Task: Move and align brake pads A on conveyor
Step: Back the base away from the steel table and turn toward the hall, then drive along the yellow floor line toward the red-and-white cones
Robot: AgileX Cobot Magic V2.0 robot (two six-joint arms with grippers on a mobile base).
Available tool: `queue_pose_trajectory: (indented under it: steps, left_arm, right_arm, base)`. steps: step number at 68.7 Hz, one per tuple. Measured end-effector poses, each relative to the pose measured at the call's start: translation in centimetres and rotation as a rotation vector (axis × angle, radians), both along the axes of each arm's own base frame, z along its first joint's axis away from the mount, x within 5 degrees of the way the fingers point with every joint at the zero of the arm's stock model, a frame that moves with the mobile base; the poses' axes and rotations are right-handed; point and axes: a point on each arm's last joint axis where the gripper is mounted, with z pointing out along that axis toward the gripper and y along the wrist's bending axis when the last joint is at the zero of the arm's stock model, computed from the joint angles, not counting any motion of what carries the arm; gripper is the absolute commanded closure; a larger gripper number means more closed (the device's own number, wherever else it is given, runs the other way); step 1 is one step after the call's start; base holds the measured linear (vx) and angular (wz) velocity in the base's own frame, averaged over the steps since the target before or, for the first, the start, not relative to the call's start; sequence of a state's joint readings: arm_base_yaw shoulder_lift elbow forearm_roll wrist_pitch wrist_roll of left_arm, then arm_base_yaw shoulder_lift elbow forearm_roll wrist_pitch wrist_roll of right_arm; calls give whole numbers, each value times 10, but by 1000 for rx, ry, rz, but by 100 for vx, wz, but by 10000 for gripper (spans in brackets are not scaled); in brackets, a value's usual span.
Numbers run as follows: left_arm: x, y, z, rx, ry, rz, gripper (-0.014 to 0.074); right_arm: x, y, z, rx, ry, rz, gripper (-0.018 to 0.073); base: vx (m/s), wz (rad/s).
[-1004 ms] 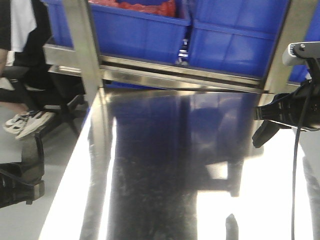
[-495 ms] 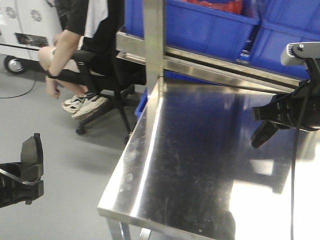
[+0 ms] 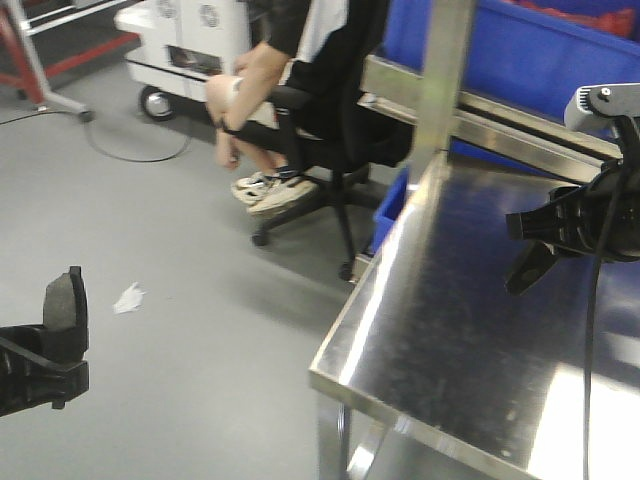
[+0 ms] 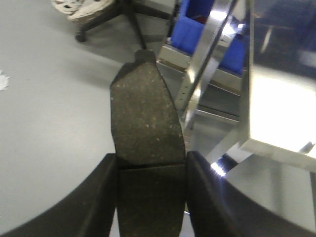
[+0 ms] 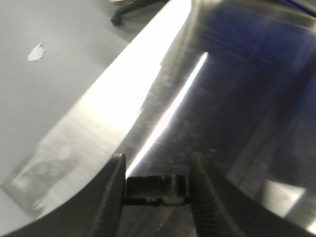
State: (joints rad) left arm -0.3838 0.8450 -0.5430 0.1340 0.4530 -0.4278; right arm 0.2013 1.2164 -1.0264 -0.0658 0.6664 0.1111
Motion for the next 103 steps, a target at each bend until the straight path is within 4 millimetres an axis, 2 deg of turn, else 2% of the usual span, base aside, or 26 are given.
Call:
queue_pose_trajectory:
  steps: [43,103]
  left_arm:
    - [0,0,0,0,0,0,594]
    - [0,0,0,0,0,0,594]
  right_arm:
    - [0,0,0,0,0,0,555]
    - [0,0,0,0,0,0,555]
  base:
    - [-3,60]
    - [9,49]
